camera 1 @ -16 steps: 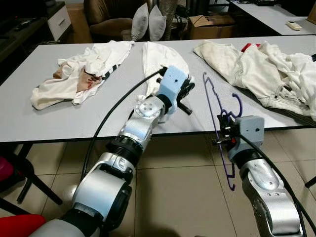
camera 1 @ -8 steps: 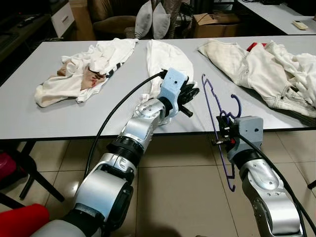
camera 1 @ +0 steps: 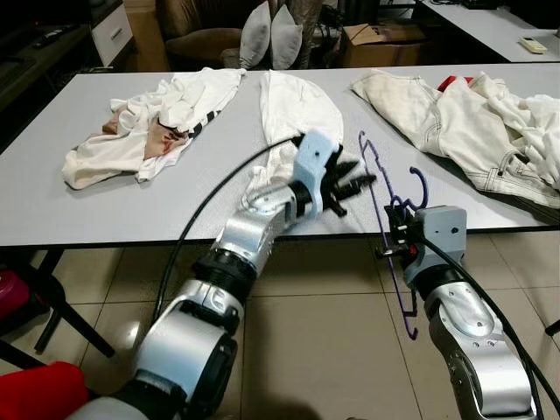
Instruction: Hang hanger
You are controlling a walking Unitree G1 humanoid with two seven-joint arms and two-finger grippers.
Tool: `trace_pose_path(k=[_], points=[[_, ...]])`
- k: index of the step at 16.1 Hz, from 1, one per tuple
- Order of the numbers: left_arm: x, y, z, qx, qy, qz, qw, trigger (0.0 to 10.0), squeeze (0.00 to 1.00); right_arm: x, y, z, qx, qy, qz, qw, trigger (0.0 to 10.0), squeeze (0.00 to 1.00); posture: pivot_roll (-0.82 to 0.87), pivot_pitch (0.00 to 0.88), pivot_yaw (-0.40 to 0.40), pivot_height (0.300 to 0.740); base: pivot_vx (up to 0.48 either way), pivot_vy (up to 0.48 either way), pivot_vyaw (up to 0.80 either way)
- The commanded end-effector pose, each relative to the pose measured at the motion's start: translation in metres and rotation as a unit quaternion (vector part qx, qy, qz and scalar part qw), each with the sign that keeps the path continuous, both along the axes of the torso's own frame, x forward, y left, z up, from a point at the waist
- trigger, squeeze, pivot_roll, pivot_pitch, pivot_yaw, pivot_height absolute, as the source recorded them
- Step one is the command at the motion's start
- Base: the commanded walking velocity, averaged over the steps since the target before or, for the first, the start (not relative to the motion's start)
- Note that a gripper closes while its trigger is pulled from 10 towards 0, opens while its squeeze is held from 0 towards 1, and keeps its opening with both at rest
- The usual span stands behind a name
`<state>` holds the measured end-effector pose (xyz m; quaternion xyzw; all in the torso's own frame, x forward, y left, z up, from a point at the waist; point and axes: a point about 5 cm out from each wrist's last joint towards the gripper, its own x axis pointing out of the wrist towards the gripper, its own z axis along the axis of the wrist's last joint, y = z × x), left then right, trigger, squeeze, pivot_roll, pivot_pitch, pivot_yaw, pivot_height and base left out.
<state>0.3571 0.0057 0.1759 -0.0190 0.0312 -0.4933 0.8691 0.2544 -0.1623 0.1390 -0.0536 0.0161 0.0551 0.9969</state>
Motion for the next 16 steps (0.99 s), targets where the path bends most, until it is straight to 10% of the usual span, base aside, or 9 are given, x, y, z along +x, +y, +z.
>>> trace_pose_path(k=[1,5,16], points=[[-0.003,-0.003,0.005,-0.008,-0.002,-0.025,1.000,10.0,1.00,0.001,-0.003,0.006,0.001,-0.010,-0.009,1.000,10.0,0.00,-0.26,0.000,0.033,0.740,0.000,0.000,0.00],[-0.003,0.019,0.013,-0.063,-0.015,-0.027,0.998,10.0,1.00,0.002,-0.035,0.006,-0.009,-0.006,-0.097,0.995,10.0,0.00,-0.27,0.000,0.048,0.740,0.000,0.000,0.00],[-0.008,0.104,-0.007,-0.008,-0.030,0.123,0.992,10.0,1.00,-0.013,-0.033,-0.001,0.002,-0.011,-0.038,0.999,10.0,0.00,-0.25,0.000,0.077,0.740,0.000,0.000,0.00]])
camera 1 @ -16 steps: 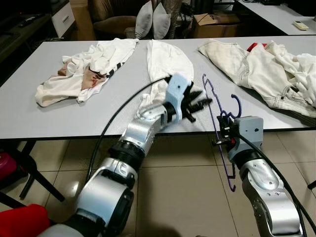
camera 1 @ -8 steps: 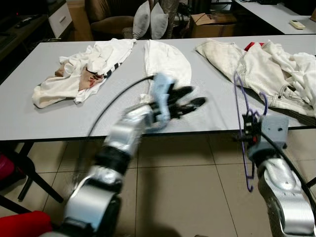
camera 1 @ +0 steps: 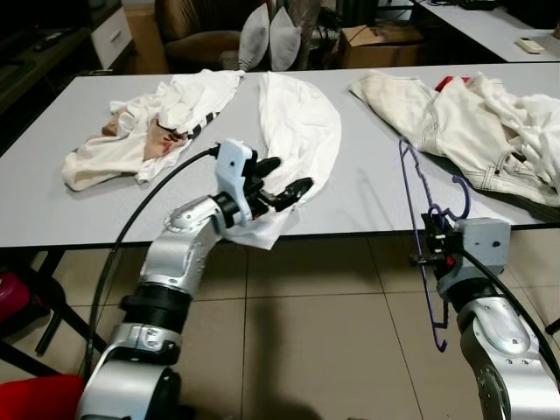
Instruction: Hang hanger
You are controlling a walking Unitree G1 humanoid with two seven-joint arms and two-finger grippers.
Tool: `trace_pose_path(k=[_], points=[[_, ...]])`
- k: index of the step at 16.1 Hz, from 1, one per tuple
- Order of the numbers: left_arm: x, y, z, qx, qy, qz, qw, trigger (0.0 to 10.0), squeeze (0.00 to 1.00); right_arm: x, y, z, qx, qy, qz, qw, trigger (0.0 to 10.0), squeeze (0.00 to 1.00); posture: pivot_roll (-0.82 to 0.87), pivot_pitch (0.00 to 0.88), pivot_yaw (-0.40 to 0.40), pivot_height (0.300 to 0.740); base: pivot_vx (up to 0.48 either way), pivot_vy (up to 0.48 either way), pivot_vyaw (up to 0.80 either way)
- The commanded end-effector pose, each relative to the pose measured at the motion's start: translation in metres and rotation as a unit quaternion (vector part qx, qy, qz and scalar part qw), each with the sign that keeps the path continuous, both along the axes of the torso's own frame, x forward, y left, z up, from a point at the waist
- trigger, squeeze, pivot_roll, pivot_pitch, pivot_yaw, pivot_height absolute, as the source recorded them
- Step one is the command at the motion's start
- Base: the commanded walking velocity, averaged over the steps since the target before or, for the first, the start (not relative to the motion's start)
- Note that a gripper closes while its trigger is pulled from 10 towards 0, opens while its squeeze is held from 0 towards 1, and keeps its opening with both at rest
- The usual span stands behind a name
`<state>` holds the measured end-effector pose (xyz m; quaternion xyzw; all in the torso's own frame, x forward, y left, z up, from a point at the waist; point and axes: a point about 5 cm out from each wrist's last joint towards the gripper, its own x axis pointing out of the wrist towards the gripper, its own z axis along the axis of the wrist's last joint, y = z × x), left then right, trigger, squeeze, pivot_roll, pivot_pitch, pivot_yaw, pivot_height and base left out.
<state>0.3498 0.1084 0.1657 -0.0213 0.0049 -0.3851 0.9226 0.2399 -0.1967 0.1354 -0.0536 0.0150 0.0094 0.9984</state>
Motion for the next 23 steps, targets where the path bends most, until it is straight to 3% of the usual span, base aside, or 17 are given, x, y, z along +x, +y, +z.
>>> trace_pose_path(k=[1,3,4,6,7,8,12,14,15,17,19,23], points=[[0.003,0.017,-0.005,0.042,-0.007,0.044,0.998,10.0,1.00,0.001,0.001,0.003,0.005,-0.009,0.015,1.000,10.0,0.00,-0.26,0.000,0.089,0.740,0.000,0.000,0.00],[0.009,0.054,-0.020,0.105,0.006,0.137,0.985,10.0,1.00,-0.001,0.003,0.006,0.007,-0.012,0.045,0.999,10.0,0.00,-0.28,0.000,0.106,0.740,0.000,0.000,0.00],[0.009,0.065,-0.024,0.117,0.018,0.158,0.980,10.0,1.00,-0.002,0.005,0.007,0.004,-0.010,0.061,0.998,10.0,0.00,-0.28,0.000,0.107,0.740,0.000,0.000,0.00],[0.005,0.075,-0.029,0.135,0.022,0.166,0.977,10.0,0.77,-0.004,0.009,0.007,0.005,-0.004,0.085,0.996,10.0,0.00,-0.29,0.000,0.105,0.740,0.000,0.000,0.00],[0.001,0.077,-0.033,0.137,0.025,0.155,0.978,10.0,0.33,-0.006,0.012,0.007,0.009,0.000,0.109,0.994,10.0,0.00,-0.30,0.000,0.106,0.740,0.000,0.000,0.00],[-0.008,0.078,-0.039,0.139,0.029,0.120,0.983,10.0,0.00,-0.008,0.014,0.008,0.000,0.005,0.129,0.992,10.0,0.00,-0.30,0.000,0.105,0.740,0.000,0.000,0.00],[-0.029,0.083,-0.030,0.162,-0.022,-0.008,0.987,10.0,0.00,-0.007,0.009,0.010,-0.016,0.014,0.156,0.988,10.0,0.00,-0.28,0.000,0.078,0.740,0.000,0.000,0.00],[-0.037,0.081,-0.040,0.272,-0.034,-0.067,0.959,10.0,0.00,-0.006,0.006,0.011,-0.024,0.015,0.160,0.987,10.0,0.00,-0.28,0.000,0.080,0.740,0.000,0.000,0.00],[-0.041,0.078,-0.049,0.298,-0.030,-0.083,0.950,10.0,0.00,-0.005,0.005,0.011,-0.026,0.013,0.159,0.987,10.0,0.00,-0.28,0.000,0.083,0.740,0.000,0.000,0.00],[-0.041,0.075,-0.067,0.350,-0.029,-0.071,0.934,10.0,0.00,-0.003,0.005,0.012,-0.025,0.008,0.152,0.988,10.0,0.00,-0.28,0.000,0.087,0.740,0.000,0.000,0.00],[-0.035,0.065,-0.072,0.354,-0.066,-0.032,0.932,10.0,0.00,-0.004,0.010,0.011,-0.019,0.006,0.153,0.988,10.0,0.00,-0.28,0.000,0.087,0.740,0.000,0.000,0.00],[-0.035,0.058,-0.083,0.377,-0.092,-0.028,0.921,10.0,0.00,-0.004,0.013,0.011,-0.017,0.004,0.157,0.988,10.0,0.00,-0.29,0.000,0.089,0.740,0.000,0.000,0.00]])
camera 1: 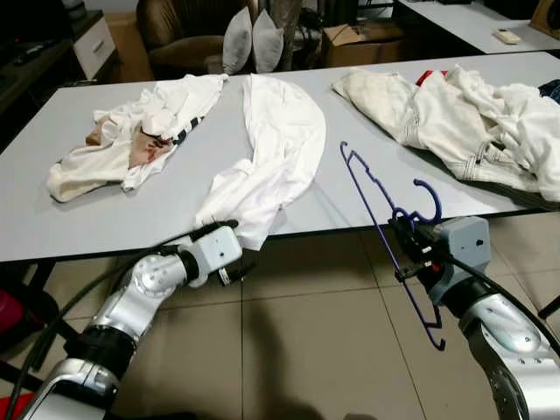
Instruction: Hang hanger
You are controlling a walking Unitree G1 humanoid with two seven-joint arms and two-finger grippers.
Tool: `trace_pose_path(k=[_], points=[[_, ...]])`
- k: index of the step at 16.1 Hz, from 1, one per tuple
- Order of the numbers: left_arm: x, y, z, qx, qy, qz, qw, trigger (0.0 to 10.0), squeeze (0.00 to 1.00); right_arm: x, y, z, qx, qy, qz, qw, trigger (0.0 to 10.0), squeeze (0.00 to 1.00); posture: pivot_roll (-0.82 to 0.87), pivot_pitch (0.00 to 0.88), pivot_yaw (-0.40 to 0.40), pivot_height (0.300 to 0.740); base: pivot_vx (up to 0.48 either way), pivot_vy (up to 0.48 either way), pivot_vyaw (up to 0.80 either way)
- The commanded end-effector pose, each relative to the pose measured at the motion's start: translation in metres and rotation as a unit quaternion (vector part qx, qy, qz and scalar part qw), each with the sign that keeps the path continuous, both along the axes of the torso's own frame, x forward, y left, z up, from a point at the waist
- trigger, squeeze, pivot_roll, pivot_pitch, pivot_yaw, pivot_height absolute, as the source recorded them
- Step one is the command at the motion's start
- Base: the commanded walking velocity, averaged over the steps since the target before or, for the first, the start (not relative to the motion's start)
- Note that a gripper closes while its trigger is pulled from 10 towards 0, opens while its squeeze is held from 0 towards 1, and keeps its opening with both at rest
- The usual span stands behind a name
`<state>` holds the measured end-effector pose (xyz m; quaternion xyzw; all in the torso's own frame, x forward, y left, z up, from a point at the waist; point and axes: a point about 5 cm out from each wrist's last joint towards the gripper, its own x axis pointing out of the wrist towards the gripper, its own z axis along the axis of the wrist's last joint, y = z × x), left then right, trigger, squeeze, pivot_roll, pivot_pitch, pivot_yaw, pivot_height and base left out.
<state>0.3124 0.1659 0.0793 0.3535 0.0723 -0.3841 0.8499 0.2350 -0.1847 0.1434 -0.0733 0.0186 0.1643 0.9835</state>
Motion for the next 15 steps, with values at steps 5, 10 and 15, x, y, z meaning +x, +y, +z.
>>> trace_pose_path(k=[5,10,15], points=[[0.0080,0.0001,0.0025,0.013,-0.049,0.010,0.999,0.0,0.00,0.0002,0.0007,0.0016,0.001,-0.009,0.000,1.000,10.0,0.00,-0.29,0.000,0.093,0.740,0.000,0.000,0.00],[0.0079,0.0032,-0.0022,0.022,-0.046,0.008,0.999,0.0,0.00,0.0005,0.0003,0.0001,-0.001,-0.009,-0.002,1.000,10.0,0.00,-0.29,0.000,0.094,0.740,0.000,0.000,0.00],[0.0111,0.0060,-0.0036,0.030,-0.046,0.019,0.998,0.0,0.00,0.0000,0.0003,-0.0013,-0.002,-0.008,-0.001,1.000,10.0,0.00,-0.29,0.000,0.096,0.740,0.000,0.000,0.00]])
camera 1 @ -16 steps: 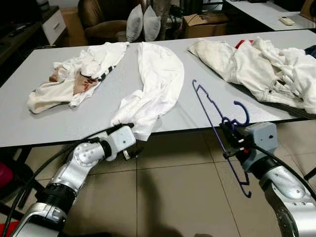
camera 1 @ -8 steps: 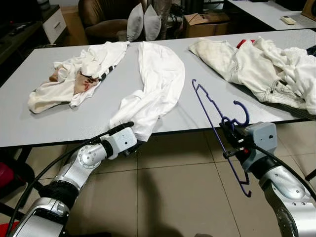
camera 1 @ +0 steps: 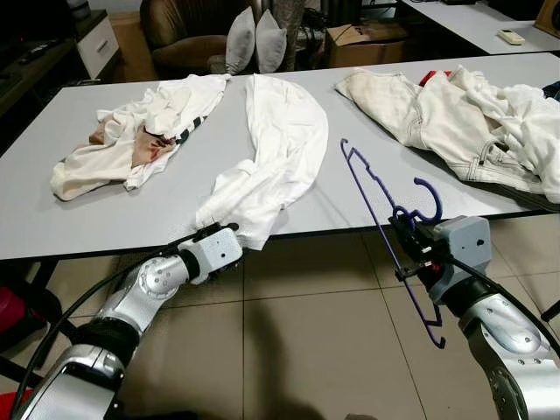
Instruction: Hang hanger
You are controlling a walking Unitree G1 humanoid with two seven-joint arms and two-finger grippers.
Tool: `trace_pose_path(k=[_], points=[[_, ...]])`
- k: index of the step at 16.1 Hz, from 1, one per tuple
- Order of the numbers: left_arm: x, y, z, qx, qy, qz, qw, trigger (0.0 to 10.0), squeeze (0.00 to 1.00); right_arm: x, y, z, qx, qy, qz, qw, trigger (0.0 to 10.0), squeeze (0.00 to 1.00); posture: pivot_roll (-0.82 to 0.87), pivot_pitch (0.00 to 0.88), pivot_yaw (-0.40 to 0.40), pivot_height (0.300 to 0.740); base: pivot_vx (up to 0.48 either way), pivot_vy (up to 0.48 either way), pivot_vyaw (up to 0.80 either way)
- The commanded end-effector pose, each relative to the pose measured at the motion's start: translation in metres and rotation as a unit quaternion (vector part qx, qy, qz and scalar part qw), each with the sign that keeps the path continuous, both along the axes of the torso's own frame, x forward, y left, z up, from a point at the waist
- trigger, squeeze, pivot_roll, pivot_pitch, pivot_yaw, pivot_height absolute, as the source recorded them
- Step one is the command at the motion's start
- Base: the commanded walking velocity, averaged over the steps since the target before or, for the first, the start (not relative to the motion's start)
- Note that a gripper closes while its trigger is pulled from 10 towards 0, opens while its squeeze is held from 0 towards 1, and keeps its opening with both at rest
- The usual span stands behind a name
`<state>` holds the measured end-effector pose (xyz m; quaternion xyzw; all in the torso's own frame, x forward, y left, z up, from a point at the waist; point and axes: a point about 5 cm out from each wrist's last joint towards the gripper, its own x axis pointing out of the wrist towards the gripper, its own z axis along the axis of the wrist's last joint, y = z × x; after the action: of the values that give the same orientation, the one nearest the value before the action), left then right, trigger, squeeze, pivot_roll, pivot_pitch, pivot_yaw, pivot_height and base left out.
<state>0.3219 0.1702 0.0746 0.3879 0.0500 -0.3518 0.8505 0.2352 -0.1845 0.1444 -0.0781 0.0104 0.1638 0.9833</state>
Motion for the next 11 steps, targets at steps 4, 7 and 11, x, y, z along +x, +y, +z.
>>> trace_pose_path(k=[4,7,11], points=[[0.0038,0.0033,0.0015,0.008,0.000,0.007,1.000,0.0,0.00,0.0003,-0.0001,-0.0033,0.002,0.004,0.000,1.000,10.0,0.00,-0.29,0.000,0.094,0.740,0.000,0.000,0.00],[0.0046,0.0036,0.0020,0.004,0.000,0.009,1.000,0.0,0.00,0.0001,0.0001,-0.0043,0.004,0.007,0.001,1.000,10.0,0.00,-0.29,0.000,0.094,0.740,0.000,0.000,0.00],[0.0052,0.0026,0.0024,-0.001,0.001,0.008,1.000,0.0,0.00,-0.0002,-0.0006,-0.0044,0.000,0.007,0.002,1.000,10.0,0.00,-0.29,0.000,0.090,0.740,0.000,0.000,0.00]])
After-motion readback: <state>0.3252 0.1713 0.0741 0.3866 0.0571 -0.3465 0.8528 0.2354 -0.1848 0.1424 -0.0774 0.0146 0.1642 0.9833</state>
